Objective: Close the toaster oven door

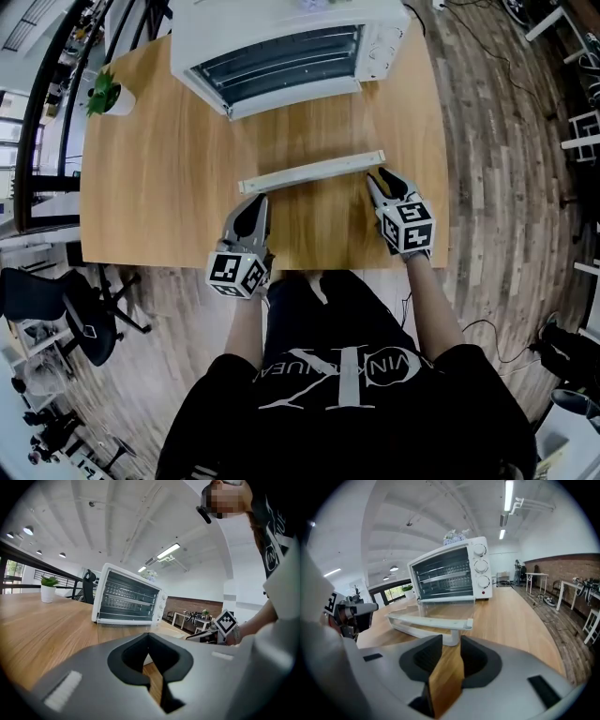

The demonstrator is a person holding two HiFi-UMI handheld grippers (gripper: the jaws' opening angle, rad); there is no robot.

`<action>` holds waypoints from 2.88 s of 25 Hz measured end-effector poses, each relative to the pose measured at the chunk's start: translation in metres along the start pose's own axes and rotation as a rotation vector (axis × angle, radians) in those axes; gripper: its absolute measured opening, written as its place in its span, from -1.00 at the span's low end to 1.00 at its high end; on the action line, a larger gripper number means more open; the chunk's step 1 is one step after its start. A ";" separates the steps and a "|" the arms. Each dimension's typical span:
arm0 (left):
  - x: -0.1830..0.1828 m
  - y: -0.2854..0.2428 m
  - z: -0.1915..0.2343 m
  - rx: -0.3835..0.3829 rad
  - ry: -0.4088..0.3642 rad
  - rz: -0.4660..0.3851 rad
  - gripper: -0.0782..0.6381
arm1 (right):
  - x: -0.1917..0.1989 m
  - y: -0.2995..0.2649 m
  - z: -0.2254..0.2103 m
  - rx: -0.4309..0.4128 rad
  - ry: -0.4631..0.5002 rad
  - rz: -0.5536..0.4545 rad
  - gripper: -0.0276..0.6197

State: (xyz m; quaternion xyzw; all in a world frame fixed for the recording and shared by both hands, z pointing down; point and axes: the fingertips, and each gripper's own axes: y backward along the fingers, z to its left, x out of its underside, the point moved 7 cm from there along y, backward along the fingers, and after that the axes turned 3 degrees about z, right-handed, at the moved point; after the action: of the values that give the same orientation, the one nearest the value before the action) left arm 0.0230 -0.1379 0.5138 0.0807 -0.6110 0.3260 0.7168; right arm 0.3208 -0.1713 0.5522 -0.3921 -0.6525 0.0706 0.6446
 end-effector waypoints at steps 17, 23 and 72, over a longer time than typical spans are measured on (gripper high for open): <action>0.004 0.029 0.006 -0.138 0.023 -0.015 -0.76 | -0.008 -0.022 -0.007 0.023 0.030 0.004 -0.66; -0.002 0.038 0.016 -0.177 0.020 -0.038 -0.76 | -0.020 -0.010 -0.007 0.034 0.079 -0.083 -0.66; -0.074 0.014 0.066 -0.194 -0.019 -0.135 -0.76 | -0.152 0.020 -0.005 0.025 0.061 -0.344 -0.66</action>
State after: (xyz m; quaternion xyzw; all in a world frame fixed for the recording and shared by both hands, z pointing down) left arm -0.0422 -0.1878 0.4567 0.0547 -0.6396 0.2156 0.7358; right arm 0.3128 -0.2519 0.4217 -0.2684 -0.6892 -0.0446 0.6715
